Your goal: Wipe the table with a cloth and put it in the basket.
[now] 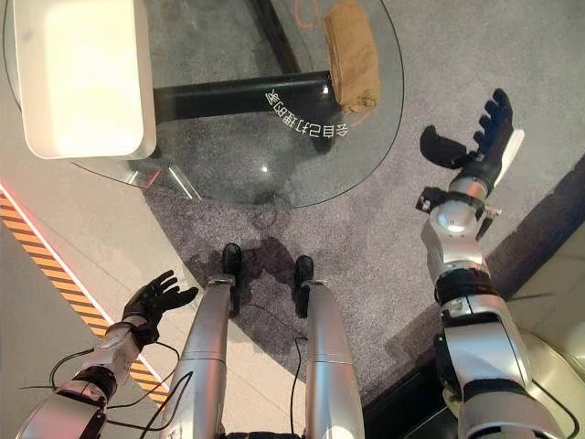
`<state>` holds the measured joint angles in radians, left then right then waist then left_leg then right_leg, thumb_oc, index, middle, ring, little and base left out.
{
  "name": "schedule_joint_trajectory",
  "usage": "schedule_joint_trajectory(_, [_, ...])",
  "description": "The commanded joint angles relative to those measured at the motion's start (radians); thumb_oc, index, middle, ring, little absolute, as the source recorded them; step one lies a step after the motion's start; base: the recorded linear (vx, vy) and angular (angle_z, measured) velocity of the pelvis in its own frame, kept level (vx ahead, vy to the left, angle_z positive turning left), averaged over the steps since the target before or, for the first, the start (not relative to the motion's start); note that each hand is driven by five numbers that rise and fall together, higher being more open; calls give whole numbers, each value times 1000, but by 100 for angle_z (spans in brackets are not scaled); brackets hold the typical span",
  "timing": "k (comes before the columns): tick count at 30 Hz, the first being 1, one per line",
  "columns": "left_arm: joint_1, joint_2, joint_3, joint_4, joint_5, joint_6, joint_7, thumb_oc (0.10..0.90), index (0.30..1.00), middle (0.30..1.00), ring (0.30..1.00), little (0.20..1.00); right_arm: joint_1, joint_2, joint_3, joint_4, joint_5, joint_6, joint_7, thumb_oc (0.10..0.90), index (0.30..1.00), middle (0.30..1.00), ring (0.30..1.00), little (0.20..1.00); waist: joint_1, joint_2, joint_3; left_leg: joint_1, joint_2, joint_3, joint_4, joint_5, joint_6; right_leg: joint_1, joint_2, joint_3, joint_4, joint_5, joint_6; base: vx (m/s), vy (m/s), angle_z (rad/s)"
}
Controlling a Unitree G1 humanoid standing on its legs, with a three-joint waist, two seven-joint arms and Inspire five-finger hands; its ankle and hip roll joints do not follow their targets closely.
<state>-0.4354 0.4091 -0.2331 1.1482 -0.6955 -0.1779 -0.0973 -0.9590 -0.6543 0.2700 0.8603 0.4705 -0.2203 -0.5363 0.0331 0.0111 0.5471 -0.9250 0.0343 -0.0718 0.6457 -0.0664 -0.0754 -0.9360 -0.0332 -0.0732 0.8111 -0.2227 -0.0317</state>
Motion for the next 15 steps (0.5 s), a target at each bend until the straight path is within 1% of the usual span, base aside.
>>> schedule_joint_trajectory(1, [28, 23, -16, 19, -47, -12, 13, 800, 900, 900, 900, 900, -68, -102, 21, -71, -31, -21, -72, 800, 900, 900, 900, 900, -12, 25, -27, 60, -37, 79, 22, -88, 58, 68, -29, -34, -114, 62, 27, -4, 4, -3])
schedule_joint_trajectory(2, [28, 24, -20, 18, -49, -12, 12, 800, 900, 900, 900, 900, -90, -102, 37, -71, -36, -15, -75, 800, 900, 900, 900, 900, -11, 27, -27, 60, -38, 79, 20, -89, 58, 68, -29, -34, -119, 63, 26, 0, 0, 0])
schedule_joint_trajectory(3, [25, 24, -22, 17, -52, -15, 8, 800, 900, 900, 900, 900, -132, -101, 64, -69, -37, 1, -77, 800, 900, 900, 900, 900, -10, 29, -27, 47, -37, 86, 2, -56, 61, 56, -29, -40, -143, 95, 18, -72, 12, -1])
schedule_joint_trajectory(4, [26, 22, -24, 15, -53, -15, 10, 800, 900, 900, 900, 900, -153, -99, 79, -68, -41, 12, -77, 800, 900, 900, 900, 900, -9, 30, -27, 48, -36, 87, 0, -56, 61, 57, -29, -41, -148, 96, 18, 0, 0, 0])
schedule_joint_trajectory(5, [30, 20, -27, 12, -53, -13, 12, 800, 900, 900, 900, 900, -159, -97, 87, -68, -40, 21, -74, 800, 900, 900, 900, 900, -7, 32, -27, 64, -36, 83, 11, -90, 57, 70, -27, -35, -134, 64, 25, 91, 10, 3])
schedule_joint_trajectory(7, [33, 16, -28, 6, -52, -11, 16, 800, 900, 900, 900, 900, -178, -93, 102, -72, -36, 41, -72, 800, 900, 900, 900, 900, -6, 34, -27, 67, -36, 86, 7, -90, 58, 73, -27, -36, -141, 63, 24, 17, 6, 3])
schedule_joint_trajectory(8, [33, 16, -26, 2, -49, -10, 15, 800, 900, 900, 900, 900, -205, -89, 119, -68, -35, 56, -65, 800, 900, 900, 900, 900, -4, 35, -27, 55, -33, 92, -10, -57, 63, 62, -30, -45, -162, 94, 16, 0, 0, 0])
schedule_joint_trajectory(9, [38, 16, -29, 2, -51, -9, 14, 800, 900, 900, 900, 900, -214, -86, 131, -65, -36, 64, -64, 800, 900, 900, 900, 900, -1, 37, -27, 73, -33, 87, 1, -92, 60, 78, -28, -39, -148, 60, 23, -58, 5, 2])
schedule_joint_trajectory(10, [37, 17, -29, -3, -52, -9, 14, 800, 900, 900, 900, 900, -230, -85, 140, -68, -35, 76, -58, 800, 900, 900, 900, 900, -1, 38, -27, 58, -31, 93, -17, -55, 64, 66, -30, -46, -169, 93, 14, 0, 0, 0])
schedule_joint_trajectory(11, [40, 17, -29, -6, -51, -8, 14, 800, 900, 900, 900, 900, -238, -83, 147, -70, -29, 89, -49, 800, 900, 900, 900, 900, 0, 39, -27, 61, -31, 94, -20, -54, 64, 68, -30, -47, -173, 93, 14, 0, 0, 0])
schedule_joint_trajectory(12, [45, 16, -31, -7, -50, -7, 14, 800, 900, 900, 900, 900, -239, -81, 152, -70, -29, 95, -47, 800, 900, 900, 900, 900, 1, 40, -27, 79, -31, 89, -9, -88, 60, 83, -28, -40, -158, 61, 20, 0, 0, 0])
schedule_joint_trajectory(13, [45, 17, -29, -11, -52, -6, 12, 800, 900, 900, 900, 900, -258, -79, 164, -72, -27, 113, -42, 800, 900, 900, 900, 900, 2, 42, -27, 65, -29, 95, -25, -53, 65, 71, -30, -47, -175, 91, 11, 100, 11, 1])
schedule_joint_trajectory(14, [49, 16, -30, -10, -51, -5, 12, 800, 900, 900, 900, 900, -256, -77, 167, -71, -25, 117, -40, 800, 900, 900, 900, 900, 3, 43, -27, 83, -29, 91, -13, -87, 61, 86, -28, -41, -160, 58, 18, 32, 14, 1])
schedule_joint_trajectory(15, [54, 17, -30, -15, -48, -2, 9, 800, 900, 900, 900, 900, -265, -74, 176, -74, -15, 139, -36, 800, 900, 900, 900, 900, 5, 44, -27, 84, -26, 92, -11, -90, 60, 87, -30, -40, -157, 55, 17, 104, 6, 0])
